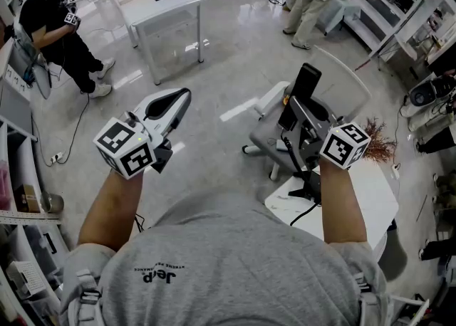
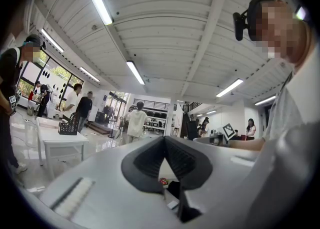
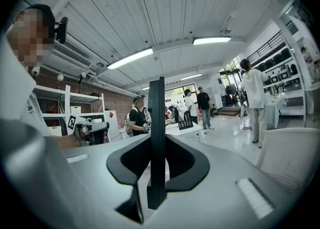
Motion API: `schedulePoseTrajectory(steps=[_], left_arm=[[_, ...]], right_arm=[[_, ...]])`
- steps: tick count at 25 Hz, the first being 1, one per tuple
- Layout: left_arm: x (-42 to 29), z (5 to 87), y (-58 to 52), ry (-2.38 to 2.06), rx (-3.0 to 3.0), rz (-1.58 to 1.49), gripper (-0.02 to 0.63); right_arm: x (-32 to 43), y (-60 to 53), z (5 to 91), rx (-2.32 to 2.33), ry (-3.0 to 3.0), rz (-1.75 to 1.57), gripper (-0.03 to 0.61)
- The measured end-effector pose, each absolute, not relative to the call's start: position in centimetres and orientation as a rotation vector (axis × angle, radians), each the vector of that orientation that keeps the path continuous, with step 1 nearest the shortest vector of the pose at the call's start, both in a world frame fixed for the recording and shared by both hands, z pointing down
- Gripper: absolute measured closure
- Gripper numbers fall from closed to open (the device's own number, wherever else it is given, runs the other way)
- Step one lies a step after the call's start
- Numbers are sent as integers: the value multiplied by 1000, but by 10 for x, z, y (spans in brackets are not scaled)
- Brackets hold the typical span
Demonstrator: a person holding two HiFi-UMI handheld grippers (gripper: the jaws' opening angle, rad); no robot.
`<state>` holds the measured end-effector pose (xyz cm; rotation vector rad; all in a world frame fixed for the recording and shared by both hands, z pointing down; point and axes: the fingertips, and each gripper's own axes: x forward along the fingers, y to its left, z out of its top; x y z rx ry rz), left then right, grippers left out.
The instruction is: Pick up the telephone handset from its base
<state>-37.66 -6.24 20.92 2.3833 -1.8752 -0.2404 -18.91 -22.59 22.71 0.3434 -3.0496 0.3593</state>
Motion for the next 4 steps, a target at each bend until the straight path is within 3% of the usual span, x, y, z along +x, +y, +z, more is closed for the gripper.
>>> schedulePoseTrajectory(steps=[4], left_arm=[[-377, 208, -60, -1871, 2385, -242, 557]], right_arm=[[-191, -224, 226, 336, -3058, 355, 500]])
